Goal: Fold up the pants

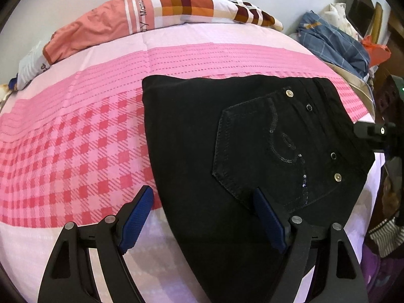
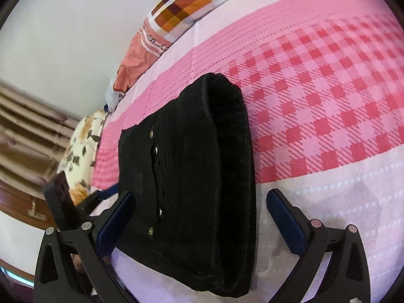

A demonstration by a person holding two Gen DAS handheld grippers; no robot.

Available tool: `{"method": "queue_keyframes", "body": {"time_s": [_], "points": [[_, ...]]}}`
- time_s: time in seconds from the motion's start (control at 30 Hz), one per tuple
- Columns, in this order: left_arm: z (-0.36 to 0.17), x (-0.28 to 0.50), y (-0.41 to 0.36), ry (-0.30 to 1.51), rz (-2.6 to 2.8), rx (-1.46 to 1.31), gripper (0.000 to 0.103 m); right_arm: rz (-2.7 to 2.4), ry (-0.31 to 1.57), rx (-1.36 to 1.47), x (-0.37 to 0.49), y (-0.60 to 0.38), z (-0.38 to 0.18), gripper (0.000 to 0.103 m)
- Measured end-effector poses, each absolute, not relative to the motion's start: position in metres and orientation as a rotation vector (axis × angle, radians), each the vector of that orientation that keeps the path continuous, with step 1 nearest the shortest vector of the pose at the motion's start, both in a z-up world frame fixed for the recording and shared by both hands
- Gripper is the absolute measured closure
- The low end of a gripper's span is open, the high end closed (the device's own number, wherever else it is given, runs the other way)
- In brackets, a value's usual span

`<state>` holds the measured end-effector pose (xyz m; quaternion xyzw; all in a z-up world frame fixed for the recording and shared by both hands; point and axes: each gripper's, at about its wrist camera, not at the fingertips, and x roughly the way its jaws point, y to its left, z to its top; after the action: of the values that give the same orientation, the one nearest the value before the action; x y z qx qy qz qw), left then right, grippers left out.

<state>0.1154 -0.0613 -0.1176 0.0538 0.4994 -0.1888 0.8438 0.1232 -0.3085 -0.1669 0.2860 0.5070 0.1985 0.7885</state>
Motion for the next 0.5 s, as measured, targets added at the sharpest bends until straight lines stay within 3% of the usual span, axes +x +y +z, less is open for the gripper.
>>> {"method": "queue_keyframes", "body": {"time_s": [0.27,0.3,0.37,0.43,0.47,0.5], "points": [[-0.125,0.136,-0.051,1.113,-0.468,0.045,0.013,0.429,1.147,0.660,0.140,-0.307,-0.167,0.000],[-0.126,0.138,-0.051,1.115,-0.475,0.041,0.013,0.437,1.154,0.632,0.142,-0.304,-0.166,0.004],[-0.125,0.142,-0.052,1.119,-0.497,0.058,0.012,0.449,1.170,0.584,0.145,-0.296,-0.166,0.016],[-0.125,0.145,-0.054,1.127,-0.521,0.069,0.012,0.427,1.179,0.498,0.146,-0.291,-0.164,0.040],[-0.125,0.146,-0.056,1.131,-0.534,0.071,0.012,0.422,1.190,0.477,0.146,-0.292,-0.165,0.060],[-0.125,0.147,-0.056,1.133,-0.540,0.066,0.013,0.436,1.199,0.512,0.146,-0.298,-0.169,0.064]]}}
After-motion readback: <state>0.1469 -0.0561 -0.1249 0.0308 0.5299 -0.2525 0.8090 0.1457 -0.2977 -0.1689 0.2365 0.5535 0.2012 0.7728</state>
